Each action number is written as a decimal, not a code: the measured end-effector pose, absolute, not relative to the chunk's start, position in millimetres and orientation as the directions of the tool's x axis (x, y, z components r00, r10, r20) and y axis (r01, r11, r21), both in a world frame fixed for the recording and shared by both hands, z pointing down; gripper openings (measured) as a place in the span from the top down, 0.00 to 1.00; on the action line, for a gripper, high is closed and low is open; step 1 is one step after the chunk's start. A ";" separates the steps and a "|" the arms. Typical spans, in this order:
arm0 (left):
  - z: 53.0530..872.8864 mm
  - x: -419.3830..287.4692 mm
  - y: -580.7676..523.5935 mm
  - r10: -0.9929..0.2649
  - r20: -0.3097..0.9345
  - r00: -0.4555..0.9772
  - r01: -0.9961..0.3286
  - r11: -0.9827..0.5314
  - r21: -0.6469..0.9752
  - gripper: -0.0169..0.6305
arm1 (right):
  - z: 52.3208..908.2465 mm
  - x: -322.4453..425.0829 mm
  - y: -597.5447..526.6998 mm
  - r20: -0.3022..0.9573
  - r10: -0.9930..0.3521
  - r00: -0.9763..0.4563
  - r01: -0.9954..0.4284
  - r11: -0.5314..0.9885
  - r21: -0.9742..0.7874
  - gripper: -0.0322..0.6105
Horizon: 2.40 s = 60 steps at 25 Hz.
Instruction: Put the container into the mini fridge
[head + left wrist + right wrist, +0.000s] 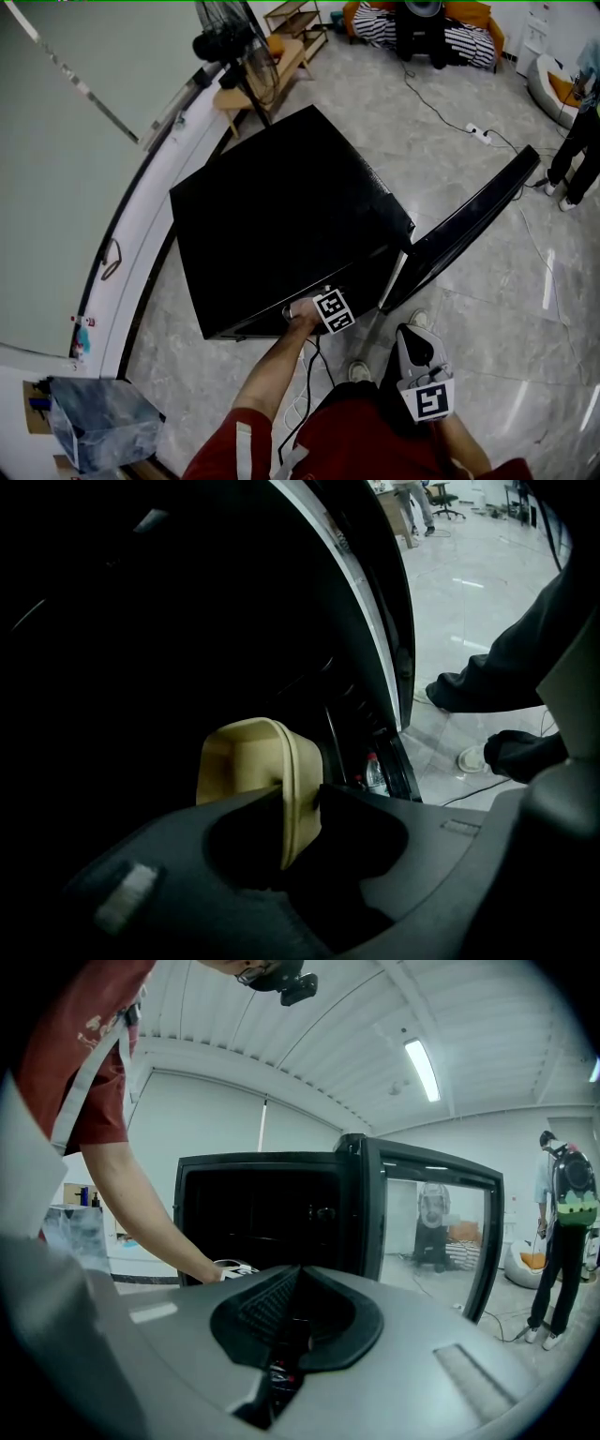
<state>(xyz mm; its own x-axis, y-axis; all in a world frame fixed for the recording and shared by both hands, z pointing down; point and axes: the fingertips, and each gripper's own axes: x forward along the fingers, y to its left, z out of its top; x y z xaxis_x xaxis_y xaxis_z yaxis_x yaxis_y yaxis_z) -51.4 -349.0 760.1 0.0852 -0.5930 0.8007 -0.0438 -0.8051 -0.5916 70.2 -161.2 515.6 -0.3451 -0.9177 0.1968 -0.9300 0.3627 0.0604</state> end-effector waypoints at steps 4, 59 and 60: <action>761.9 -52.3 -353.5 -0.618 0.782 0.079 -0.022 -0.786 -0.618 0.78 | 517.1 70.3 -160.7 0.202 -0.915 -0.349 -0.927 0.368 0.065 0.95; 626.8 -99.1 -166.4 -0.718 0.583 0.382 -0.776 -0.592 -0.220 0.63 | 519.3 47.6 -164.3 0.214 -0.892 -0.398 -0.905 0.420 0.067 0.95; 619.2 -99.9 -167.7 -0.725 0.561 0.400 -0.777 -0.592 -0.212 0.63 | 519.1 45.4 -164.7 0.215 -0.891 -0.401 -0.903 0.424 0.074 0.95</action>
